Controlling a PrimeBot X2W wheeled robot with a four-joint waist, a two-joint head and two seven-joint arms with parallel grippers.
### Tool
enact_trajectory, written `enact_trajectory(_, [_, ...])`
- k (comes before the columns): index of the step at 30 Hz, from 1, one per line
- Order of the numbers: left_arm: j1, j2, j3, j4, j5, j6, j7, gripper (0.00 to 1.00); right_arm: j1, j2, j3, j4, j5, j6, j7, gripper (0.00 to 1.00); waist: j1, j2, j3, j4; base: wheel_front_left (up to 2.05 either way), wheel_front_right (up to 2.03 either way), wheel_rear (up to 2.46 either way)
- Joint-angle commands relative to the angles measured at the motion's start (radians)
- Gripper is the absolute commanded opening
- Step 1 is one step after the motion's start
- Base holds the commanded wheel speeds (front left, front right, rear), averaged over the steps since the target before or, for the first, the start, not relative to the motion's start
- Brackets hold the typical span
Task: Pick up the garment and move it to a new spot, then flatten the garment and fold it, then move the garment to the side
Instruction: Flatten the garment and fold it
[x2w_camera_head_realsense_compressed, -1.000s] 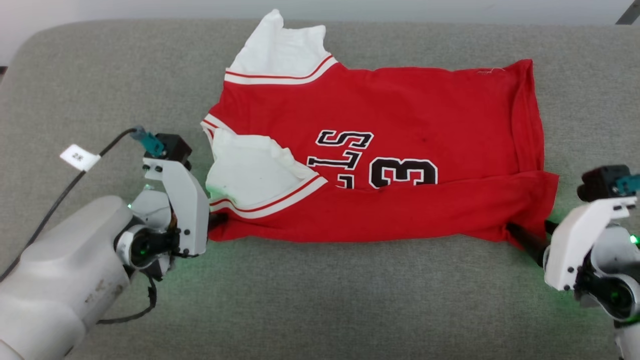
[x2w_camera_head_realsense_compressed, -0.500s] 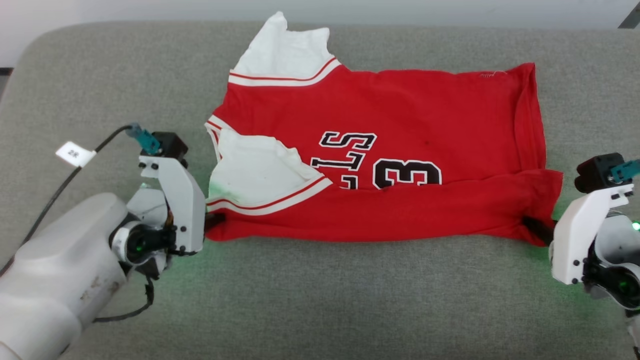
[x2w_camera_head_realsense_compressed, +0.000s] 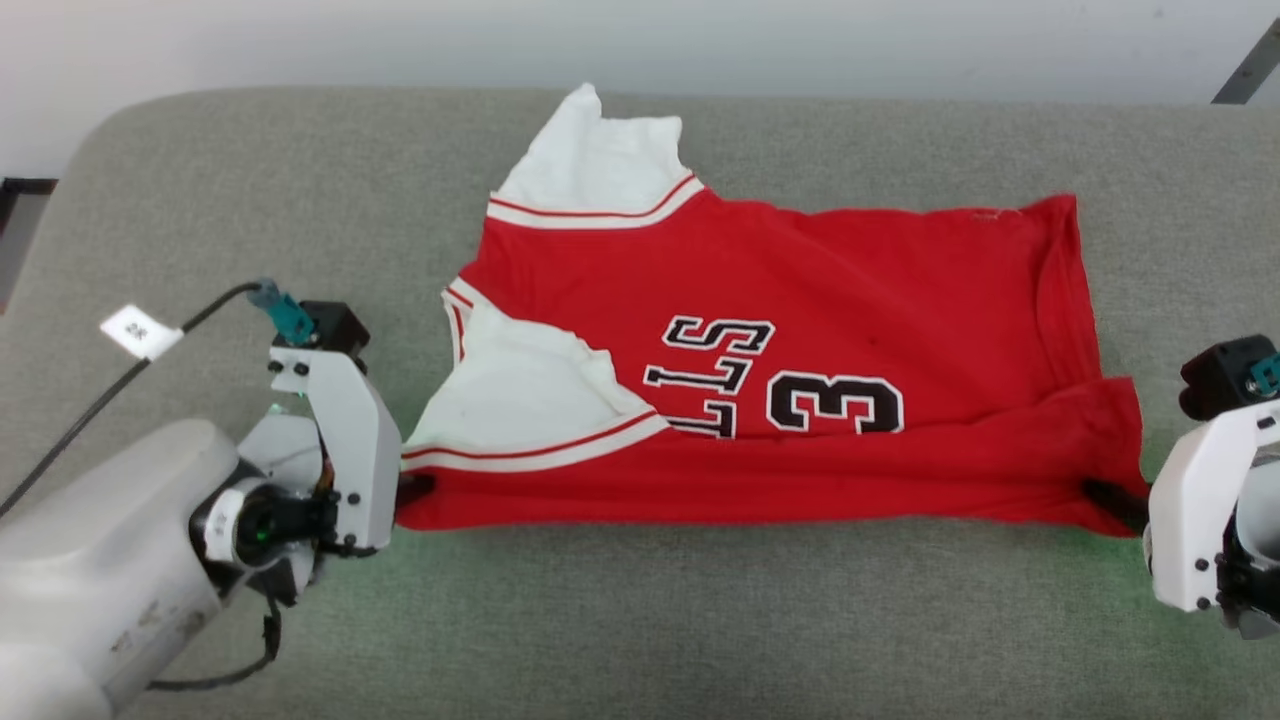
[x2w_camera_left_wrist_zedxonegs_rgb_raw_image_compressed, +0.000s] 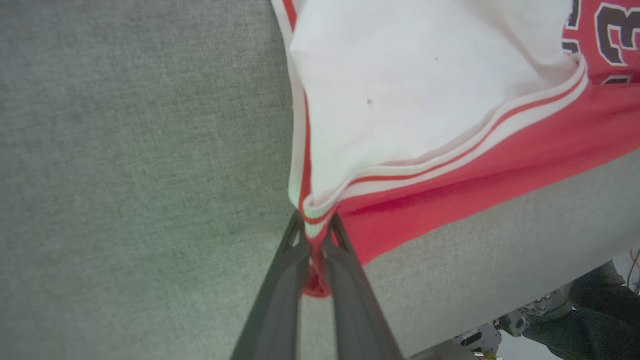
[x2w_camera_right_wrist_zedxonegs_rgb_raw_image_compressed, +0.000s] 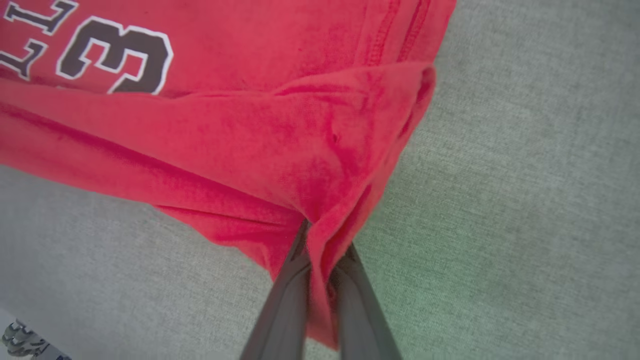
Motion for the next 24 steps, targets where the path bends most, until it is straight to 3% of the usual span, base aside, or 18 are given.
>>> enact_trajectory(1, [0.017, 0.03, -0.001, -0.026, -0.008, 0.026, 0.005, 0.0, 0.025, -0.02, -0.007, -0.011, 0.015, -0.002, 0.013, 0.0, 0.0, -0.0001, -0.007, 0.003, 0.0, 0.0, 0.0])
enact_trajectory(11, [0.099, 0.106, -0.026, -0.227, -0.019, 0.135, 0.031, 0.0, 0.125, -0.04, -0.052, -0.09, 0.026, -0.002, 0.077, 0.0, 0.0, -0.0001, -0.015, 0.004, 0.0, 0.0, 0.0])
enact_trajectory(19, [0.146, 0.109, -0.035, -0.273, -0.03, 0.165, 0.026, 0.0, 0.169, -0.002, -0.07, -0.125, 0.001, -0.002, 0.085, 0.0, 0.0, -0.0001, -0.013, -0.006, 0.0, 0.0, 0.0])
enact_trajectory(21, [0.146, 0.103, -0.029, -0.268, -0.03, 0.165, 0.017, 0.34, 0.174, 0.008, -0.07, -0.127, -0.003, -0.002, 0.082, 0.0, 0.0, -0.0001, -0.014, -0.007, 0.0, 0.0, 0.0])
enact_trajectory(22, [0.147, 0.101, -0.026, -0.266, -0.031, 0.164, 0.012, 0.44, 0.175, 0.013, -0.068, -0.128, -0.007, -0.002, 0.08, 0.06, 0.0, -0.0001, -0.014, -0.009, 0.0, 0.0, 0.0])
enact_trajectory(23, [0.145, 0.1, -0.024, -0.262, -0.031, 0.164, 0.009, 0.93, 0.175, 0.017, -0.065, -0.128, -0.012, -0.002, 0.078, 0.18, 0.0, -0.0001, -0.015, -0.01, 0.0, 0.0, 0.0])
enact_trajectory(24, [0.141, 0.099, -0.022, -0.259, -0.031, 0.166, 0.01, 1.0, 0.173, 0.02, -0.062, -0.128, -0.014, -0.002, 0.074, 0.31, 0.0, -0.0001, -0.016, -0.011, 0.0, 0.0, 0.0])
